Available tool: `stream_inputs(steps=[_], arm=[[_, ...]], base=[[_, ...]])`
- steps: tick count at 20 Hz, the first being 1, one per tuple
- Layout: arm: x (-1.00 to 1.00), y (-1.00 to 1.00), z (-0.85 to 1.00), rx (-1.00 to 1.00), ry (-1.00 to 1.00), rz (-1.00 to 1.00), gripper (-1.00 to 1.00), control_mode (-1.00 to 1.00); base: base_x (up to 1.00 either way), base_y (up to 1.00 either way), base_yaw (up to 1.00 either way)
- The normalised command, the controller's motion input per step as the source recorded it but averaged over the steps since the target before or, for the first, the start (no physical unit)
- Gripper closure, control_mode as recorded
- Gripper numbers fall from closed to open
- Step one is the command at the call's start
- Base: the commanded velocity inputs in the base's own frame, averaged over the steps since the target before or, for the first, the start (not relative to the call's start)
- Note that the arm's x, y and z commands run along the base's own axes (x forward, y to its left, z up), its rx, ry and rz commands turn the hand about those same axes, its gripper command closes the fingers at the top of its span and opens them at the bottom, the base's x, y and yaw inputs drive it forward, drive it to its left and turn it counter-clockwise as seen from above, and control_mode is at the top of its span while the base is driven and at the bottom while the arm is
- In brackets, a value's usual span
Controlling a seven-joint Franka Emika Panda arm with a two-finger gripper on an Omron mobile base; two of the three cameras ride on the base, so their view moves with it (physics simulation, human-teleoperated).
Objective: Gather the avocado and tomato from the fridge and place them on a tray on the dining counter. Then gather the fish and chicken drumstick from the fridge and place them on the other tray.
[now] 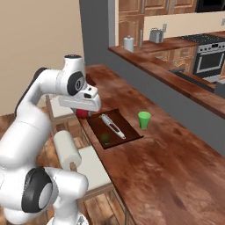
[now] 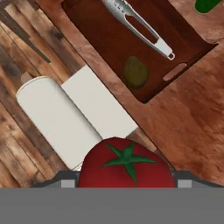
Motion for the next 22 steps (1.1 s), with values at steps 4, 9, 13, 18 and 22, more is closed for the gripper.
stream_inputs(steps=[4, 9, 13, 18, 22], arm=[[0.42, -0.07, -0.34, 0.00, 0.14, 0.00, 1.00, -1.00], [0.42, -0.08, -0.37, 0.00, 0.09, 0.00, 1.00, -1.00], [0.42, -0.01, -0.40, 0.00, 0.07, 0.00, 1.00, -1.00], [0.37, 0.00, -0.38, 0.00, 0.04, 0.00, 1.00, -1.00], [0.57, 0.00, -0.23, 0.00, 0.01, 0.00, 1.00, -1.00]], base=[[0.00, 0.00, 0.00], [0.00, 0.00, 0.00], [0.00, 0.00, 0.00], [0.00, 0.00, 0.00], [0.00, 0.00, 0.00]])
